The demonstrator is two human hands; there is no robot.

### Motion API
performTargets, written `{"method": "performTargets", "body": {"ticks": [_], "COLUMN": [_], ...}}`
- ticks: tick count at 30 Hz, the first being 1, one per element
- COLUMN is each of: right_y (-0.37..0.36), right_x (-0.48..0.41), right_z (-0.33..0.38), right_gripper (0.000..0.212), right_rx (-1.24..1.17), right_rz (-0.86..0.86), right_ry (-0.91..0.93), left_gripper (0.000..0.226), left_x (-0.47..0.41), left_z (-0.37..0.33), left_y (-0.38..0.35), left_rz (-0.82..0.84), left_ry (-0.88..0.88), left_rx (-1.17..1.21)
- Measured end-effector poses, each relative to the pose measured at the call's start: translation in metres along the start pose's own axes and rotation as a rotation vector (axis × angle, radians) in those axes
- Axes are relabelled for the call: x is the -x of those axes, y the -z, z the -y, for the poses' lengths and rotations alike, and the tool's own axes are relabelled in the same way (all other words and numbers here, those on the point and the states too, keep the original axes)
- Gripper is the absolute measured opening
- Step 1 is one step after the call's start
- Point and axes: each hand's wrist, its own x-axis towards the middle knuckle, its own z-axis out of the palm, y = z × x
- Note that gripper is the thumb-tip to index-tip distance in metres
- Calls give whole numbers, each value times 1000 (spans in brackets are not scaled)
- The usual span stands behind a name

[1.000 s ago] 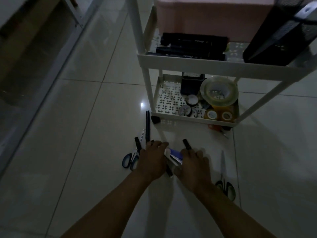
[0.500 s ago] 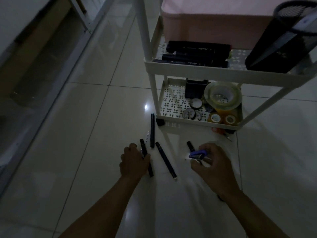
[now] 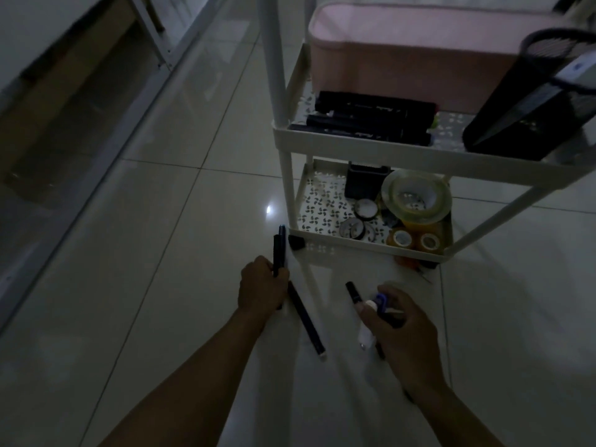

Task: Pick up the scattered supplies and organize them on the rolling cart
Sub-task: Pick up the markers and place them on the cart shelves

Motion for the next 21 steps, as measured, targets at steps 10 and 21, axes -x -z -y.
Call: {"method": "performTargets", "body": {"ticks": [10, 21], "right_y": [26, 74], "right_x": [-2, 20], "right_z": [33, 135], "right_gripper": [42, 45], "right_rx": [-33, 10], "right_rz": [-24, -61], "right_ry": [59, 261], "left_gripper": [11, 25], "left_x": [-5, 87], "left_z": [-4, -103], "left_y": [-11, 107], "left_rz": [60, 138], "left_ry": [-21, -330], "left_rx": [-101, -306]}}
